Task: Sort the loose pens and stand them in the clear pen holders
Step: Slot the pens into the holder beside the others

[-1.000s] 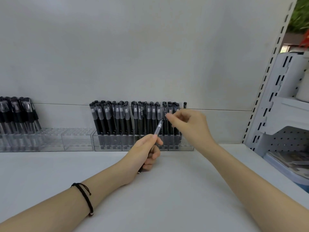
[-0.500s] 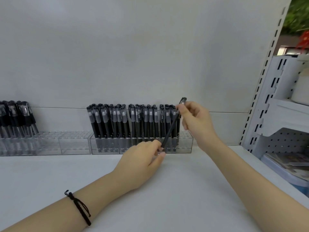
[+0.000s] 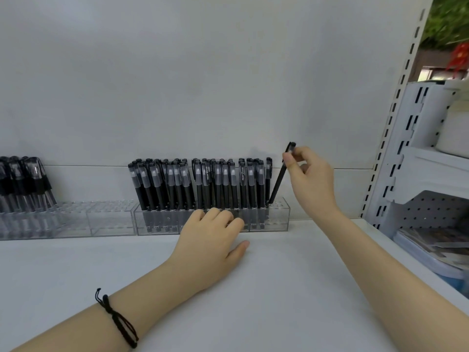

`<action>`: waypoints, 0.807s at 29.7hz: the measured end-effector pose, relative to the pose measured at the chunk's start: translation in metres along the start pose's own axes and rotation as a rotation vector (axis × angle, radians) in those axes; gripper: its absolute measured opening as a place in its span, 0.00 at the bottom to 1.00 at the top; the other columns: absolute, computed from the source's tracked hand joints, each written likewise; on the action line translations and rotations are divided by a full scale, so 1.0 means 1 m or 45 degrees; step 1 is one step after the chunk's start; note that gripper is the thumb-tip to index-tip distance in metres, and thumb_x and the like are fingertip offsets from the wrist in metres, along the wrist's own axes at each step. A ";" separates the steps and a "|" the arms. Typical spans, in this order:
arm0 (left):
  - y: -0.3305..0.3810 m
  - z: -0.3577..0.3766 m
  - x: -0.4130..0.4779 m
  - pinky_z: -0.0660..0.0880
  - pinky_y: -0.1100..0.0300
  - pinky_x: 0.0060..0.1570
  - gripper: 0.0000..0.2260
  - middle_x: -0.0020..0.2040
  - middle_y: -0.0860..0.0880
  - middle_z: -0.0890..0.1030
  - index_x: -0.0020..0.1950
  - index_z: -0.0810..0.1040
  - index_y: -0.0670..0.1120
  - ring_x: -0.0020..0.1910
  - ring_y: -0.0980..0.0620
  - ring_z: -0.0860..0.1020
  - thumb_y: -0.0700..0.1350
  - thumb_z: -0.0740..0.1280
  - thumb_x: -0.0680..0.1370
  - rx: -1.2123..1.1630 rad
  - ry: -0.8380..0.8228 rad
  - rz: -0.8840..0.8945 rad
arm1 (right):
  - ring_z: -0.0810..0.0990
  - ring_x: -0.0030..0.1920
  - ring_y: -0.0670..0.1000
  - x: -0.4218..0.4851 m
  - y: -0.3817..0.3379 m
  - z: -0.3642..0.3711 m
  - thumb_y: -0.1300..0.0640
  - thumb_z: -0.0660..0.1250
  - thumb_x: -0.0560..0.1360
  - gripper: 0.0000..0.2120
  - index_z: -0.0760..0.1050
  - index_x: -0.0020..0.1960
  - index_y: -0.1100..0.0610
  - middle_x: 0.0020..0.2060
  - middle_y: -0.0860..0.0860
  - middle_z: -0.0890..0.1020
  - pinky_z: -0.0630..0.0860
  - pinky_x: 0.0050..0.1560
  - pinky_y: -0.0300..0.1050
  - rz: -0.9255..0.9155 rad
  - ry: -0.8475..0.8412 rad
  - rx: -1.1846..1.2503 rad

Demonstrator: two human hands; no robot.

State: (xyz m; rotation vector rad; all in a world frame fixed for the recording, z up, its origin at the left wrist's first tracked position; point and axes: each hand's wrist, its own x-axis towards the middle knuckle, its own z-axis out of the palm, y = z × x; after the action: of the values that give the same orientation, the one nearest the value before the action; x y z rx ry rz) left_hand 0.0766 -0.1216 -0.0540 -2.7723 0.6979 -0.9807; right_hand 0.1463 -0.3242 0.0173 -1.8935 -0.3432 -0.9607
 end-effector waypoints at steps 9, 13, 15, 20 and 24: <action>-0.001 0.004 0.000 0.73 0.53 0.41 0.18 0.41 0.51 0.79 0.46 0.78 0.49 0.41 0.47 0.77 0.58 0.53 0.77 0.065 0.003 0.024 | 0.77 0.42 0.49 -0.006 0.005 0.008 0.47 0.67 0.77 0.09 0.77 0.50 0.52 0.36 0.42 0.77 0.74 0.43 0.47 0.118 -0.314 -0.372; -0.007 0.003 0.001 0.71 0.54 0.38 0.16 0.37 0.52 0.77 0.42 0.78 0.49 0.37 0.47 0.76 0.57 0.55 0.76 0.095 0.030 -0.013 | 0.76 0.40 0.53 -0.012 0.001 0.000 0.40 0.66 0.75 0.18 0.68 0.48 0.54 0.36 0.47 0.79 0.72 0.40 0.47 0.153 -0.291 -0.642; -0.012 0.000 0.002 0.71 0.53 0.38 0.16 0.36 0.52 0.77 0.41 0.78 0.49 0.37 0.48 0.75 0.55 0.55 0.77 0.104 0.065 -0.052 | 0.76 0.38 0.55 -0.016 -0.008 0.000 0.41 0.63 0.77 0.16 0.68 0.42 0.54 0.34 0.48 0.78 0.70 0.38 0.46 0.054 -0.278 -0.730; -0.029 -0.010 0.005 0.70 0.53 0.39 0.16 0.35 0.52 0.77 0.38 0.78 0.48 0.36 0.48 0.75 0.54 0.55 0.76 0.162 0.144 -0.205 | 0.76 0.46 0.48 -0.040 -0.035 0.015 0.49 0.61 0.78 0.08 0.74 0.50 0.52 0.45 0.45 0.79 0.73 0.42 0.45 -0.431 -0.489 -0.631; -0.039 -0.021 0.002 0.66 0.55 0.35 0.16 0.32 0.51 0.76 0.36 0.77 0.48 0.33 0.47 0.75 0.54 0.55 0.74 0.219 0.137 -0.297 | 0.74 0.60 0.49 -0.060 -0.037 0.034 0.51 0.65 0.75 0.17 0.73 0.63 0.53 0.59 0.46 0.76 0.71 0.54 0.43 -0.692 -0.722 -0.576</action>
State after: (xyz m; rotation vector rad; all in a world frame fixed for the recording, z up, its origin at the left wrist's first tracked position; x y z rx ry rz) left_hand 0.0804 -0.0870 -0.0265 -2.7076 0.2885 -1.1784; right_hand 0.1013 -0.2671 -0.0124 -2.5507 -1.0942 -0.8685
